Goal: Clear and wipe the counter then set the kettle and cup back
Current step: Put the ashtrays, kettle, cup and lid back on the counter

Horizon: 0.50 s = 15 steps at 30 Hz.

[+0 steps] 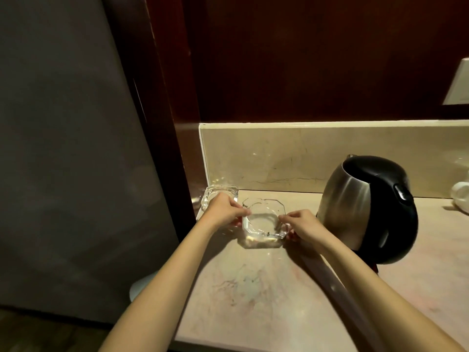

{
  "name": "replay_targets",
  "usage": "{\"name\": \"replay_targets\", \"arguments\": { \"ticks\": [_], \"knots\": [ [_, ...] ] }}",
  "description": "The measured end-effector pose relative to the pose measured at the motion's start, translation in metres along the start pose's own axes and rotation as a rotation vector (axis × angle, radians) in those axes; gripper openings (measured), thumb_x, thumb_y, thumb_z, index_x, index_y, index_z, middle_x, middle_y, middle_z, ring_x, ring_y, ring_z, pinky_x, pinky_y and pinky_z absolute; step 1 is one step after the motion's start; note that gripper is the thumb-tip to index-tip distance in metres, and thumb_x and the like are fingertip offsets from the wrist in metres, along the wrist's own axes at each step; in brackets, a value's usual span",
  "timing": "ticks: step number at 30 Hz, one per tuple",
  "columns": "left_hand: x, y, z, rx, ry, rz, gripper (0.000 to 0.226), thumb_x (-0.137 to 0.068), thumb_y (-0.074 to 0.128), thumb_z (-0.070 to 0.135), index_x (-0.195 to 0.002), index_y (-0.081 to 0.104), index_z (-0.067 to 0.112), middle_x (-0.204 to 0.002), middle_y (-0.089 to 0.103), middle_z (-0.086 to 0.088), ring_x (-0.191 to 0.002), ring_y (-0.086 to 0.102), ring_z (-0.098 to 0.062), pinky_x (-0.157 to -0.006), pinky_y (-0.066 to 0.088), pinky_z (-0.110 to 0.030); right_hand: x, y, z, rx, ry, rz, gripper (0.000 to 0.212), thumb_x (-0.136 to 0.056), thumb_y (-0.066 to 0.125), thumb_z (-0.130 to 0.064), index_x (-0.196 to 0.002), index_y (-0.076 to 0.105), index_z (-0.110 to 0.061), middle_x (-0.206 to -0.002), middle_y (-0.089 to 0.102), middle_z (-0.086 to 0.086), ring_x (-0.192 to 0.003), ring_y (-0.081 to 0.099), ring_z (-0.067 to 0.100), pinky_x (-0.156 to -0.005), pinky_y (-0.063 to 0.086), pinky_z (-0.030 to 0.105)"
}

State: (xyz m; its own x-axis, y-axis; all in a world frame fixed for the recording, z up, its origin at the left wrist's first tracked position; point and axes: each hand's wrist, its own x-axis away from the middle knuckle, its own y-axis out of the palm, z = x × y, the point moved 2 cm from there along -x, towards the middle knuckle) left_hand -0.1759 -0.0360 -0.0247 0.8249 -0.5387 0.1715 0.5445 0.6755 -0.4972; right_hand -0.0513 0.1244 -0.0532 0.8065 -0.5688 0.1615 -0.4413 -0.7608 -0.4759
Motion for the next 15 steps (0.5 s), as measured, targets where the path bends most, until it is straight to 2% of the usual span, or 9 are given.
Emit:
{"name": "replay_targets", "arguments": {
  "ticks": [3, 6, 7, 9, 10, 13, 15],
  "knots": [
    [-0.015, -0.004, 0.009, -0.019, -0.008, 0.013, 0.023, -0.076, 0.079, 0.014, -0.08, 0.071, -0.007, -0.059, 0.063, -0.01, -0.043, 0.057, -0.013, -0.049, 0.051, -0.027, -0.019, -0.001, -0.01, 0.01, -0.005, 0.049, 0.032, -0.094, 0.059, -0.03, -0.088, 0.073, -0.002, -0.06, 0.062, 0.005, -0.042, 0.05, 0.008, -0.046, 0.037, 0.019],
    [-0.031, -0.004, 0.015, -0.032, -0.009, 0.024, 0.032, -0.075, 0.081, 0.014, -0.088, 0.069, -0.012, -0.069, 0.064, -0.014, -0.05, 0.059, -0.019, -0.067, 0.059, -0.04, -0.038, -0.002, -0.016, -0.04, -0.012, 0.091, 0.031, -0.092, 0.061, -0.027, -0.082, 0.073, -0.001, -0.06, 0.065, 0.008, -0.043, 0.058, 0.012, -0.055, 0.047, 0.021],
    [-0.036, -0.004, 0.018, -0.07, 0.0, 0.041, 0.032, -0.074, 0.082, 0.015, -0.088, 0.07, -0.011, -0.072, 0.064, -0.013, -0.056, 0.059, -0.02, -0.07, 0.058, -0.04, -0.044, -0.001, -0.017, -0.023, -0.008, 0.111, 0.031, -0.092, 0.062, -0.027, -0.075, 0.072, -0.003, -0.054, 0.063, 0.005, -0.041, 0.057, 0.01, -0.055, 0.046, 0.02],
    [-0.043, -0.003, 0.022, -0.172, 0.023, 0.072, 0.029, -0.072, 0.082, 0.019, -0.087, 0.072, -0.004, -0.074, 0.066, -0.008, -0.06, 0.059, -0.017, -0.062, 0.053, -0.029, -0.055, 0.001, -0.017, 0.035, 0.012, 0.142, 0.038, -0.092, 0.062, -0.028, -0.058, 0.063, -0.011, -0.039, 0.054, -0.005, -0.035, 0.053, 0.003, -0.049, 0.039, 0.018],
    [-0.047, -0.002, 0.024, -0.205, 0.029, 0.073, 0.028, -0.072, 0.083, 0.02, -0.087, 0.073, -0.002, -0.073, 0.067, -0.007, -0.057, 0.058, -0.014, -0.058, 0.049, -0.026, -0.061, 0.003, -0.017, 0.053, 0.024, 0.153, 0.04, -0.092, 0.062, -0.028, -0.055, 0.06, -0.013, -0.038, 0.053, -0.006, -0.037, 0.054, 0.004, -0.049, 0.037, 0.02],
    [-0.059, -0.001, 0.025, -0.281, 0.033, 0.065, 0.021, -0.072, 0.083, 0.017, -0.08, 0.072, 0.001, -0.067, 0.067, -0.007, -0.047, 0.057, -0.008, -0.049, 0.045, -0.019, -0.071, 0.009, -0.014, 0.083, 0.046, 0.169, 0.039, -0.092, 0.061, -0.028, -0.055, 0.058, -0.014, -0.05, 0.056, 0.001, -0.054, 0.056, 0.014, -0.055, 0.036, 0.027],
    [-0.064, 0.001, 0.024, -0.325, 0.037, 0.06, 0.017, -0.073, 0.082, 0.016, -0.079, 0.07, 0.005, -0.064, 0.065, -0.004, -0.046, 0.057, -0.006, -0.046, 0.041, -0.019, -0.076, 0.014, -0.01, 0.087, 0.058, 0.167, 0.038, -0.091, 0.062, -0.027, -0.056, 0.059, -0.014, -0.053, 0.058, 0.003, -0.063, 0.061, 0.02, -0.061, 0.044, 0.03]
  ]
}}
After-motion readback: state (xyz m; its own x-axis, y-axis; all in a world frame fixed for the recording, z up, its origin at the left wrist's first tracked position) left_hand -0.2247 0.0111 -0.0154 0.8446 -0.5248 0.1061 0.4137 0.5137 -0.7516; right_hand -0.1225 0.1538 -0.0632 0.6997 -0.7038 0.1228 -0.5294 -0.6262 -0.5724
